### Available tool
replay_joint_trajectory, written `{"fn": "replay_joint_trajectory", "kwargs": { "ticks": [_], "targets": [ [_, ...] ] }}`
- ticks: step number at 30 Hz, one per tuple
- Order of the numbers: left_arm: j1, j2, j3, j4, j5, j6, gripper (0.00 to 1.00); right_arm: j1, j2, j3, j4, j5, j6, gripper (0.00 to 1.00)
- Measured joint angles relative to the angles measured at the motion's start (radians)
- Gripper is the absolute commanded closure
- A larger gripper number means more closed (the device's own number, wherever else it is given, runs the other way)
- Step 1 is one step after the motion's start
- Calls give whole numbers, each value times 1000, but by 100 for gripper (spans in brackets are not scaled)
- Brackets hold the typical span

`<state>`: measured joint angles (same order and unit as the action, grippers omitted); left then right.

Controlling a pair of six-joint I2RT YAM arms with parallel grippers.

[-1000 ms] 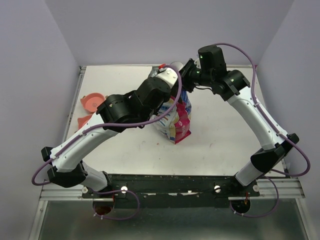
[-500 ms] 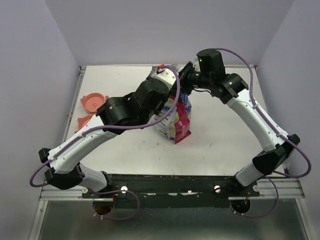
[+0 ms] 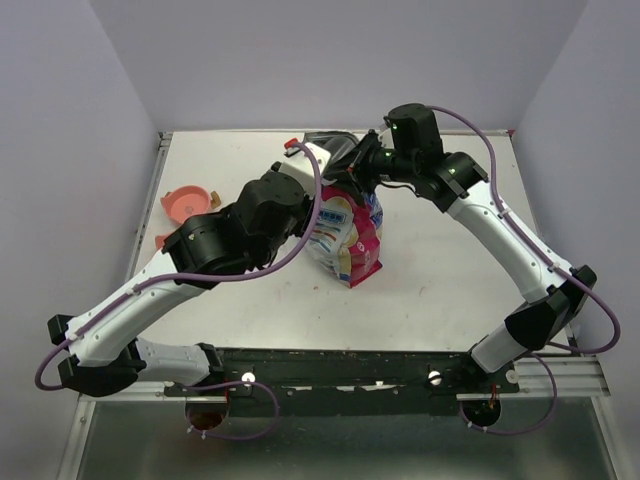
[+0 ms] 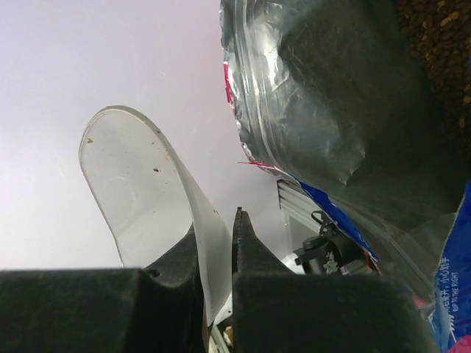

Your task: Serve the pet food

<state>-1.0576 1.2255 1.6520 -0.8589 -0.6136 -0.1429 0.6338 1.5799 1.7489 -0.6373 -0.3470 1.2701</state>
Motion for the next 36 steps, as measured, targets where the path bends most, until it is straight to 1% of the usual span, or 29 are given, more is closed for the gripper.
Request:
{"fn": "replay_joint_trajectory", "kwargs": {
  "ticks": [4,7,9,20,23,26,29,31,36],
  "targets": [
    [5,0,0,-8,-22,-7,47,-7,-1,-1,15,-11,40,100],
    [5,2,0,-19,-34,-7,49,-8,-2,-1,22,-13,54,100],
    [5,5,0,-24,-42,-5,49,-8,-2,-1,24,-14,58,100],
    [5,43,40,-24,-50,12,37,-18,-2,-2,24,-14,64,99],
    [12,56,64,-26,-41,8,40,-18,-2,-2,24,-14,64,100],
    [27,61,80,-27,-24,0,49,-20,-2,-2,24,-13,64,100],
    [39,61,84,-31,-11,-2,55,-21,-2,-2,24,-10,64,100],
    [42,62,84,-37,2,4,55,-22,-2,-2,26,-11,63,100],
    [42,66,87,-47,18,17,46,-23,-2,-2,25,-14,50,100]
  ]
}}
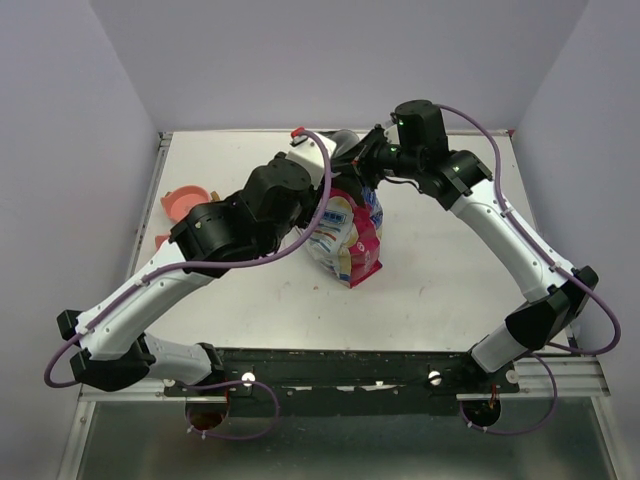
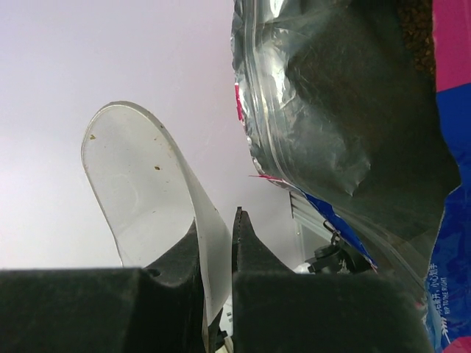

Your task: Serve the pet food

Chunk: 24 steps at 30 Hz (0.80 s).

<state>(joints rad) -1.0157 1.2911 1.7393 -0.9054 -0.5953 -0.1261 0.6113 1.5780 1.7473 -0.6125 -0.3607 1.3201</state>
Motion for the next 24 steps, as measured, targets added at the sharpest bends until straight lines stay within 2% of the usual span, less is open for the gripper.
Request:
{"fn": "replay_joint_trajectory", "kwargs": {
  "ticks": [3,8,10,11,12,14,16,18,24],
  "targets": [
    [0,10,7,-1,-1,2,49,-3,0,0,0,5,0,100],
    [3,31,31,-18,13,23,78,-11,0,0,3,4,-9,100],
    [-7,33,34,-26,37,37,94,-11,0,0,7,1,-21,99],
    [-8,34,34,-29,41,45,96,-11,0,0,6,1,-27,96],
    [-8,34,34,-32,41,46,100,-11,0,0,5,2,-31,91],
    [-5,37,41,-39,43,46,100,-11,0,0,8,4,-39,71],
    [-5,45,55,-51,44,34,100,-11,0,1,11,8,-61,46],
    [-2,50,65,-57,43,3,100,-8,0,11,-2,10,-94,31],
    [48,41,66,-92,52,-136,100,5,-6,117,-90,55,-334,0]
  ]
}}
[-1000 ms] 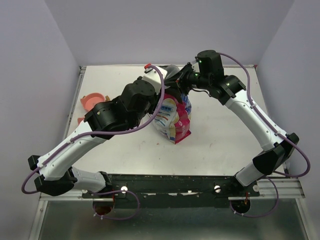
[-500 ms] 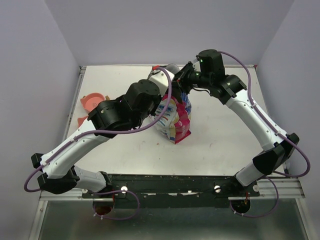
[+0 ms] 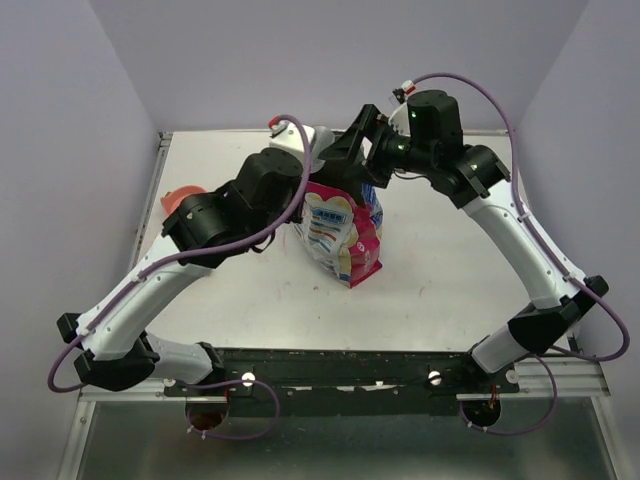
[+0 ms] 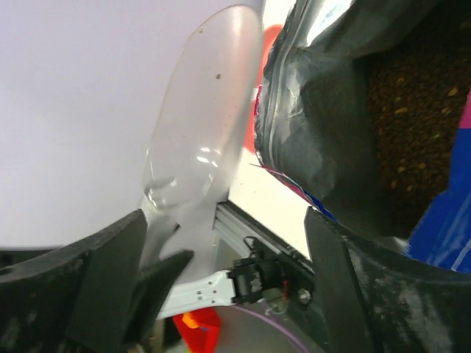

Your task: Serve the pet food

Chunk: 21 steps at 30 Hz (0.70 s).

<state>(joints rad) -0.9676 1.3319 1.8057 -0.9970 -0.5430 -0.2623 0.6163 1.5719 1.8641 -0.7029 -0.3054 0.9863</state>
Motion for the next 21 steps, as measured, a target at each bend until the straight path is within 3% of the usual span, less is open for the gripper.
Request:
{"fn": "replay_joint_trajectory", "kwargs": {
  "ticks": [9,16,21],
  "targets": [
    [140,-155,-28,-130,97,-257,100,-1,-56,49,-82,145,-297,0],
    [163,-235,-37,-217,178,-337,100,-1,188,488,-308,396,-521,9],
    [163,-267,-69,-250,214,-366,100,-2,268,472,-393,479,-615,14]
  ]
}}
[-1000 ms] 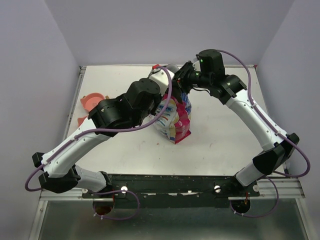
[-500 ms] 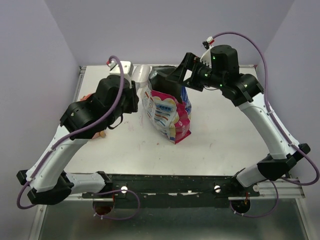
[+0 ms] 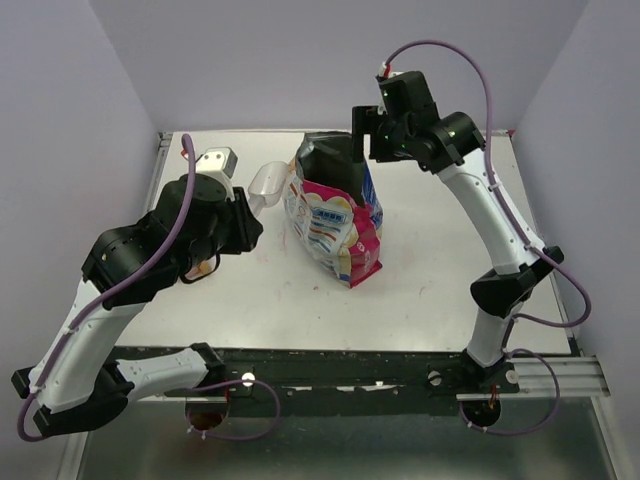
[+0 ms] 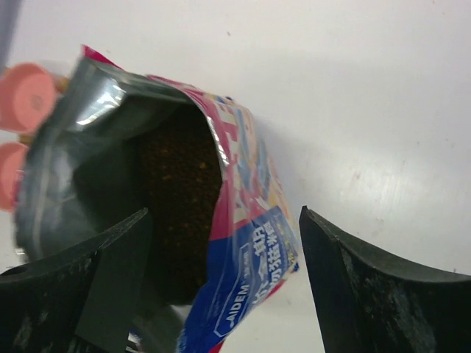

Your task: Serve the pet food

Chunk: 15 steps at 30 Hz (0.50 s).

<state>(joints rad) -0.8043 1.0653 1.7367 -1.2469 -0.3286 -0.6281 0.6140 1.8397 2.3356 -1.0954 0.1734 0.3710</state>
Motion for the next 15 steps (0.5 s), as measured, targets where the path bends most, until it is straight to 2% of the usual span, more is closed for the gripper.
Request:
{"fn": "replay_joint_trajectory", "kwargs": {
  "ticks": [9,15],
  "targets": [
    [0,-46,-51,-27,68,-24,100,18,31,-63,-30,60,-101,28],
    [0,-41,-52,-37,117,-41,100,77,101,-61,-34,166,-121,38]
  ]
}}
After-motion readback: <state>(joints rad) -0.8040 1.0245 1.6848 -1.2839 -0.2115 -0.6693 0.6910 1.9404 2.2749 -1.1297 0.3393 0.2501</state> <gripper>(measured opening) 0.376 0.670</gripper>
